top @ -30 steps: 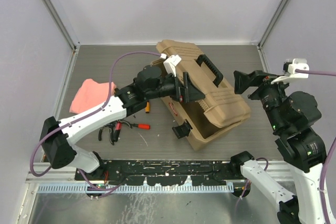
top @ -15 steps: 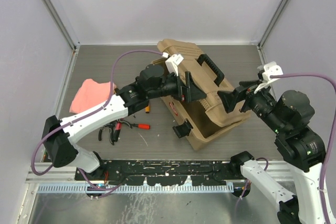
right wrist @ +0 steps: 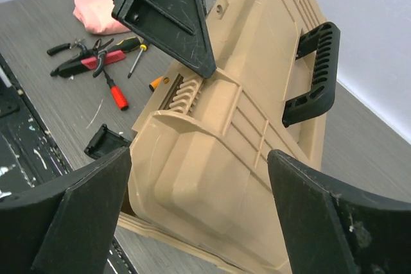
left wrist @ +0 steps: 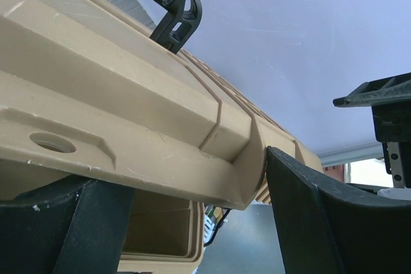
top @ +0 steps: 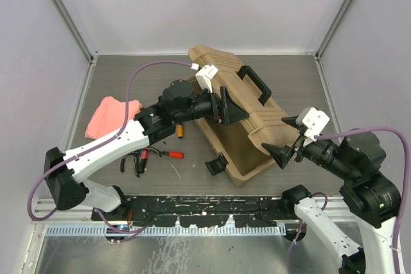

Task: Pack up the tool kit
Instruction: Open the toolbox at the center of the board.

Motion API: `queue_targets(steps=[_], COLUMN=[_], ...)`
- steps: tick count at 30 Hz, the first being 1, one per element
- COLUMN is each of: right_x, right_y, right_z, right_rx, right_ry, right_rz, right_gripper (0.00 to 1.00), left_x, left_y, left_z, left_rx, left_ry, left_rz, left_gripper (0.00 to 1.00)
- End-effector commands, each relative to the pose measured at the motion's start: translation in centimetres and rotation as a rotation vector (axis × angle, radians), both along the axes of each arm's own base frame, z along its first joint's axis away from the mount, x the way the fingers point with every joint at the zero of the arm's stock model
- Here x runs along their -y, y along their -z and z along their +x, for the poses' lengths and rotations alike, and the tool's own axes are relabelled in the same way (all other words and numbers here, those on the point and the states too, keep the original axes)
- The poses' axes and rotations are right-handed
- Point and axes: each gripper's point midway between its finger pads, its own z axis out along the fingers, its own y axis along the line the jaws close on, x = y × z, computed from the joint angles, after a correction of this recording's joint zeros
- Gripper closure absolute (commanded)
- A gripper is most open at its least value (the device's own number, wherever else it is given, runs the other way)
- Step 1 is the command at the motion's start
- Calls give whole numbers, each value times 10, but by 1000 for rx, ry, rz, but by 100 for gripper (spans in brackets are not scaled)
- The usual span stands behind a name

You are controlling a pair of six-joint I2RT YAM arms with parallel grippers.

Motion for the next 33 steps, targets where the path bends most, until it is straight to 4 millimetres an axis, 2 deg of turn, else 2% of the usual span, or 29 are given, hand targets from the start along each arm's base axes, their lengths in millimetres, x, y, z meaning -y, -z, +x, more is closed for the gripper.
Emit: queue_targets(steps=[1, 7, 18, 22, 26, 30, 33], right_x=[0, 3, -18, -23, -13, -4, 5], right_y=[-9, -26, -23, -16, -4, -1, -8], right_z=[5, 20, 13, 24, 36, 43, 53], right_rx=[48, 55, -77, -175, -211, -186, -137], right_ry=[-42, -9, -111, -72, 4, 31, 80], right_rz=[-107, -131, -73, -16, -67, -135, -181], right_gripper=[7, 7, 7, 9, 10, 9, 9], left_x=[-8, -5, -5, -3, -5, -8, -8], left_y=[-58, -61, -66, -70, -68, -71, -74], left_z=[1, 3, 10, 12, 15, 19, 21], left_rx=[123, 117, 114, 106, 99, 104, 104], left_ry=[-31, -30, -64, -71, -92, -119, -127], left_rz=[-128, -127, -117, -121, -104, -102, -99], left_gripper=[21, 22, 22, 24, 25, 26, 26])
